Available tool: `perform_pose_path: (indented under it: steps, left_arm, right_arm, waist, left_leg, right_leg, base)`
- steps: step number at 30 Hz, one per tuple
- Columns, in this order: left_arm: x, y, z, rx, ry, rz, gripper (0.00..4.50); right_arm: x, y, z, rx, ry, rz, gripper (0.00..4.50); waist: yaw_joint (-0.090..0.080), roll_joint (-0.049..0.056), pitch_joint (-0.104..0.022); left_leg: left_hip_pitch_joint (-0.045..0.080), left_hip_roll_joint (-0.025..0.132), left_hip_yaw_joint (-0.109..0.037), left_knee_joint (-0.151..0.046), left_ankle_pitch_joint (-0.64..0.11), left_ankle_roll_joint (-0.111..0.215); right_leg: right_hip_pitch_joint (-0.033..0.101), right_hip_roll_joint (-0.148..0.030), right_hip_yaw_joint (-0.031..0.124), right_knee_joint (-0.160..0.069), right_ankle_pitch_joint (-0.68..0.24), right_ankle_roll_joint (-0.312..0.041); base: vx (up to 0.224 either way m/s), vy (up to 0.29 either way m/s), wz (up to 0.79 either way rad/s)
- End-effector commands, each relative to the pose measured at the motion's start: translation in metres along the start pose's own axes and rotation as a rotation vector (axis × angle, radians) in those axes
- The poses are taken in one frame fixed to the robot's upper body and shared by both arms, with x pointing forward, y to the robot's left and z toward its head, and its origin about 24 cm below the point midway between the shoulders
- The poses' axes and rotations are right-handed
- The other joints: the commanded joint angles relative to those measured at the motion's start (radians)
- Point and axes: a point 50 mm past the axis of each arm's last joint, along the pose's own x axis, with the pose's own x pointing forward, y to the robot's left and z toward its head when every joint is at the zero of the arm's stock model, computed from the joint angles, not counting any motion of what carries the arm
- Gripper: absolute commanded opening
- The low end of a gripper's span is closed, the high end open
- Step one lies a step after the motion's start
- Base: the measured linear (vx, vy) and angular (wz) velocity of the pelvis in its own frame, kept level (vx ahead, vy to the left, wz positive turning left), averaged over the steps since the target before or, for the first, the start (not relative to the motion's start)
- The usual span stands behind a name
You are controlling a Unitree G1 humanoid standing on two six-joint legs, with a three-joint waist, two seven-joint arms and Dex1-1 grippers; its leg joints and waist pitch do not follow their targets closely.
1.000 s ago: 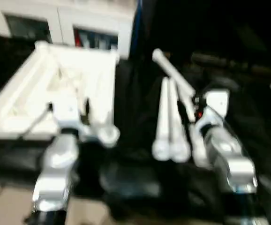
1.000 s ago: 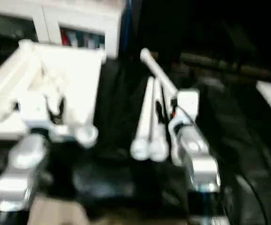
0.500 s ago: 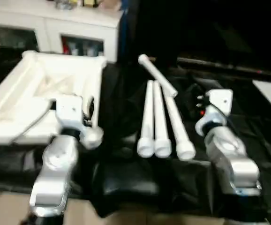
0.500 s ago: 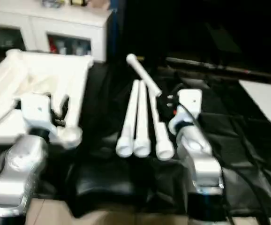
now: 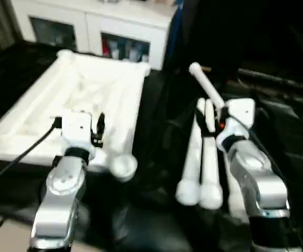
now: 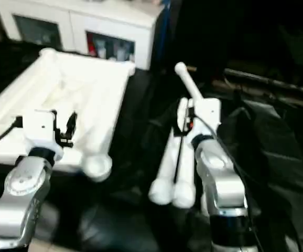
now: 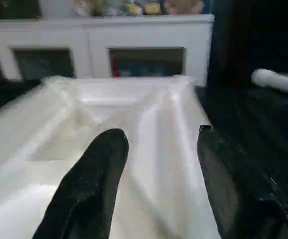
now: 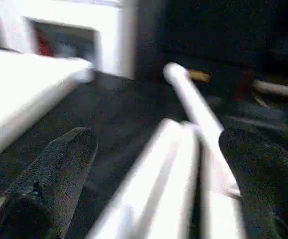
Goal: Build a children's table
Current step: Insert table leg to table base
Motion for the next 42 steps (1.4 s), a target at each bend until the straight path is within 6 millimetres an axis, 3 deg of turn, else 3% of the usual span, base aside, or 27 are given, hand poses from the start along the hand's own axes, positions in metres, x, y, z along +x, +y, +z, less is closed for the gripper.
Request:
perform_pose_path:
  steps: [1, 2, 3, 4, 5, 6, 7, 9, 12, 16, 17, 18, 19, 21, 22, 23, 25, 26, 28, 29, 30, 32, 33, 37, 38, 39, 42]
  left_arm:
    - [-0.001, 0.005, -0.001, 0.008, 0.015, 0.015, 2.63]
    - [-0.001, 0.006, -0.001, 0.015, 0.014, 0.021, 2.63]
    - [-0.002, 0.006, -0.001, 0.016, 0.013, 0.022, 2.63]
    - [-0.002, 0.007, -0.002, 0.017, 0.02, 0.028, 2.63]
    - [-0.002, 0.007, -0.002, 0.016, 0.021, 0.029, 2.63]
    - [-0.002, 0.007, -0.002, 0.0, 0.025, 0.038, 2.63]
    - [-0.002, 0.008, -0.002, -0.018, 0.026, 0.044, 2.63]
    - [-0.002, 0.009, -0.003, -0.037, 0.026, 0.051, 2.63]
    - [-0.001, 0.009, -0.002, -0.015, 0.037, 0.037, 2.63]
    - [0.0, 0.009, -0.001, 0.016, 0.032, 0.005, 2.63]
    - [0.0, 0.01, -0.001, 0.02, 0.038, -0.014, 2.63]
    - [0.001, 0.01, -0.002, 0.026, 0.044, -0.041, 2.63]
    - [0.001, 0.011, -0.002, 0.03, 0.045, -0.054, 2.63]
    - [0.001, 0.011, 0.0, 0.046, 0.04, -0.108, 2.63]
    - [0.0, 0.011, 0.003, 0.058, 0.036, -0.162, 2.63]
    - [-0.001, 0.01, 0.005, 0.064, 0.03, -0.208, 2.63]
    - [-0.002, 0.009, 0.008, 0.075, 0.024, -0.265, 2.63]
    - [-0.004, 0.008, 0.012, 0.093, 0.02, -0.325, 2.63]
    - [-0.008, 0.008, 0.016, 0.117, 0.016, -0.385, 2.63]
    - [-0.009, 0.01, 0.019, 0.128, 0.017, -0.402, 2.63]
    - [-0.012, 0.013, 0.022, 0.141, 0.017, -0.422, 2.63]
    - [-0.015, 0.017, 0.028, 0.155, 0.014, -0.441, 2.63]
    - [-0.019, 0.02, 0.035, 0.164, 0.004, -0.446, 2.63]
    - [-0.026, 0.021, 0.048, 0.152, -0.024, -0.481, 2.63]
    - [-0.034, 0.017, 0.059, 0.12, -0.045, -0.549, 2.63]
    - [-0.036, 0.017, 0.06, 0.118, -0.048, -0.559, 2.63]
    - [-0.042, 0.015, 0.069, 0.112, -0.062, -0.601, 2.63]
  right_arm:
    - [0.002, 0.0, 0.006, 0.011, -0.017, -0.004, 4.5]
    - [0.002, 0.0, 0.006, 0.006, -0.017, -0.004, 4.5]
    - [0.002, 0.0, 0.006, 0.001, -0.016, -0.003, 4.5]
    - [0.001, 0.0, 0.005, 0.001, -0.009, -0.007, 4.5]
    - [0.001, 0.0, 0.005, 0.002, -0.008, -0.008, 4.5]
    - [0.002, 0.0, 0.004, 0.006, -0.005, -0.013, 4.5]
    - [0.002, -0.001, 0.005, 0.008, -0.003, -0.019, 4.5]
    - [0.002, 0.0, 0.005, 0.012, -0.002, -0.025, 4.5]
    - [0.012, -0.007, 0.005, 0.014, 0.043, -0.082, 4.5]
    - [0.024, -0.015, 0.006, 0.039, 0.084, -0.094, 4.5]
    - [0.032, -0.018, 0.005, 0.016, 0.105, -0.097, 4.5]
    - [0.045, -0.024, 0.001, -0.014, 0.152, -0.116, 4.5]
    - [0.05, -0.028, 0.0, -0.024, 0.177, -0.13, 4.5]
    - [0.062, -0.036, 0.001, -0.029, 0.203, -0.146, 4.5]
    - [0.069, -0.042, 0.005, -0.015, 0.211, -0.15, 4.5]
    - [0.073, -0.046, 0.008, -0.02, 0.215, -0.161, 4.5]
    - [0.077, -0.051, 0.012, -0.033, 0.221, -0.173, 4.5]
    - [0.081, -0.056, 0.017, -0.052, 0.224, -0.185, 4.5]
    - [0.085, -0.063, 0.026, -0.072, 0.214, -0.201, 4.5]
    - [0.087, -0.066, 0.03, -0.066, 0.211, -0.205, 4.5]
    - [0.089, -0.068, 0.036, -0.056, 0.201, -0.202, 4.5]
    - [0.091, -0.072, 0.041, -0.04, 0.192, -0.197, 4.5]
    - [0.092, -0.073, 0.042, -0.039, 0.19, -0.189, 4.5]
    - [0.092, -0.077, 0.044, -0.03, 0.18, -0.184, 4.5]
    - [0.092, -0.078, 0.047, 0.025, 0.168, -0.174, 4.5]
    - [0.092, -0.079, 0.047, 0.036, 0.167, -0.17, 4.5]
    - [0.095, -0.076, 0.054, 0.089, 0.149, -0.124, 4.5]
  waist:
    - [0.023, -0.009, -0.066]
    - [0.005, 0.017, -0.056]
    - [-0.003, 0.024, -0.055]
    - [-0.019, 0.043, -0.055]
    - [-0.026, 0.046, -0.052]
    - [-0.035, 0.046, -0.041]
    - [-0.036, 0.046, -0.038]
    - [-0.037, 0.043, -0.024]
    - [-0.039, 0.046, -0.023]
    - [-0.044, 0.056, -0.025]
    - [-0.038, 0.075, -0.024]
    - [-0.044, 0.061, -0.023]
    - [-0.041, 0.086, -0.022]
    - [-0.047, 0.078, -0.024]
    - [-0.041, 0.087, -0.021]
    - [-0.038, 0.086, -0.025]
    - [-0.032, 0.087, -0.033]
    - [-0.032, 0.092, -0.018]
    - [-0.028, 0.091, -0.02]
    - [-0.026, 0.094, -0.002]
    - [-0.025, 0.095, 0.008]
    - [-0.024, 0.099, 0.022]
    - [-0.02, 0.104, 0.045]
    - [-0.018, 0.109, 0.066]
    - [-0.015, 0.104, 0.087]
    - [-0.014, 0.105, 0.088]
    - [-0.016, 0.099, 0.093]
  left_leg:
    - [-0.047, 0.059, -0.01, -0.021, 0.228, 0.012]
    - [-0.05, 0.076, 0.006, -0.066, 0.333, -0.06]
    - [-0.036, 0.088, 0.009, -0.08, 0.337, -0.065]
    - [-0.018, 0.118, 0.003, -0.094, 0.326, -0.081]
    - [-0.013, 0.128, 0.0, -0.098, 0.291, -0.086]
    - [0.001, 0.142, 0.011, -0.108, 0.103, -0.078]
    - [-0.001, 0.144, 0.016, -0.112, 0.041, -0.075]
    - [-0.001, 0.15, 0.035, -0.123, -0.174, -0.09]
    - [-0.008, 0.15, 0.04, -0.128, -0.239, -0.106]
    - [-0.018, 0.147, 0.038, -0.126, -0.225, -0.113]
    - [-0.023, 0.145, 0.036, -0.127, -0.207, -0.112]
    - [-0.023, 0.144, 0.039, -0.126, -0.221, -0.108]
    - [-0.023, 0.142, 0.033, -0.125, -0.23, -0.115]
    - [-0.025, 0.135, 0.042, -0.117, -0.207, -0.105]
    - [-0.03, 0.133, 0.045, -0.114, -0.15, -0.09]
    - [-0.043, 0.131, 0.049, -0.111, -0.085, -0.075]
    - [-0.05, 0.13, 0.055, -0.101, 0.036, -0.046]
    - [-0.054, 0.129, 0.055, -0.104, 0.06, -0.033]
    - [-0.06, 0.128, 0.056, -0.099, 0.109, -0.005]
    - [-0.069, 0.128, 0.058, -0.099, 0.126, 0.02]
    - [-0.069, 0.131, 0.058, -0.1, 0.104, 0.026]
    - [-0.067, 0.134, 0.058, -0.102, 0.038, 0.028]
    - [-0.07, 0.137, 0.058, -0.106, 0.03, 0.03]
    - [-0.067, 0.143, 0.058, -0.109, -0.002, 0.023]
    - [-0.069, 0.144, 0.057, -0.113, -0.008, 0.02]
    - [-0.067, 0.144, 0.056, -0.112, -0.006, 0.02]
    - [-0.077, 0.14, 0.062, -0.099, 0.166, 0.091]
  right_leg:
    - [0.14, -0.157, 0.118, -0.082, 0.439, -0.065]
    - [0.127, -0.082, 0.056, -0.058, 0.786, -0.105]
    - [0.112, -0.062, 0.038, -0.061, 0.731, -0.114]
    - [0.095, -0.044, 0.014, -0.062, 0.486, -0.155]
    - [0.088, -0.047, 0.007, -0.071, 0.35, -0.172]
    - [0.072, -0.063, 0.007, -0.097, 0.06, -0.199]
    - [0.072, -0.069, 0.008, -0.105, -0.008, -0.202]
    - [0.06, -0.076, 0.012, -0.132, -0.29, -0.17]
    - [0.05, -0.076, 0.013, -0.141, -0.418, -0.114]
    - [0.047, -0.076, 0.012, -0.142, -0.415, -0.09]
    - [0.049, -0.077, 0.014, -0.137, -0.385, -0.095]
    - [0.049, -0.074, 0.01, -0.14, -0.395, -0.1]
    - [0.047, -0.078, 0.009, -0.134, -0.4, -0.111]
    - [0.049, -0.074, 0.008, -0.137, -0.359, -0.146]
    - [0.049, -0.076, 0.012, -0.128, -0.293, -0.172]
    - [0.06, -0.074, 0.013, -0.123, -0.222, -0.194]
    - [0.065, -0.069, 0.011, -0.108, -0.065, -0.231]
    - [0.057, -0.064, 0.008, -0.103, -0.02, -0.254]
    - [0.063, -0.065, 0.007, -0.091, 0.07, -0.283]
    - [0.058, -0.062, 0.007, -0.092, 0.106, -0.297]
    - [0.05, -0.066, 0.006, -0.096, 0.079, -0.306]
    - [0.051, -0.069, 0.005, -0.103, -0.037, -0.31]
    - [0.038, -0.069, 0.005, -0.109, -0.059, -0.311]
    - [0.034, -0.072, 0.005, -0.112, -0.112, -0.322]
    - [0.034, -0.076, 0.006, -0.11, -0.137, -0.326]
    - [0.035, -0.078, 0.006, -0.109, -0.139, -0.332]
    - [0.037, -0.071, 0.008, -0.083, 0.074, -0.377]
  base:
    - [0.082, -0.057, 0.21]
    - [0.065, -0.058, 0.04]
    - [0.0, 0.0, 0.0]
    - [0.0, 0.0, 0.0]
    - [0.0, 0.0, 0.0]
    - [0.0, 0.0, 0.0]
    - [0.0, 0.0, 0.0]
    - [-0.065, -0.015, 0.16]
    - [-0.07, -0.015, 0.07]
    - [-0.031, -0.005, 0.0]
    - [0.0, 0.0, 0.0]
    - [0.0, 0.0, 0.0]
    - [0.0, 0.0, 0.0]
    - [0.0, 0.0, 0.0]
    - [0.0, 0.0, 0.0]
    - [0.0, 0.0, 0.0]
    - [0.0, 0.0, 0.0]
    - [0.0, 0.0, 0.0]
    - [0.0, 0.0, 0.0]
    - [0.0, 0.0, 0.0]
    - [0.0, 0.0, 0.0]
    - [0.0, 0.0, 0.0]
    - [0.0, 0.0, 0.0]
    - [0.0, 0.0, 0.0]
    - [0.0, 0.0, 0.0]
    - [0.0, 0.0, 0.0]
    - [0.0, 0.0, 0.0]
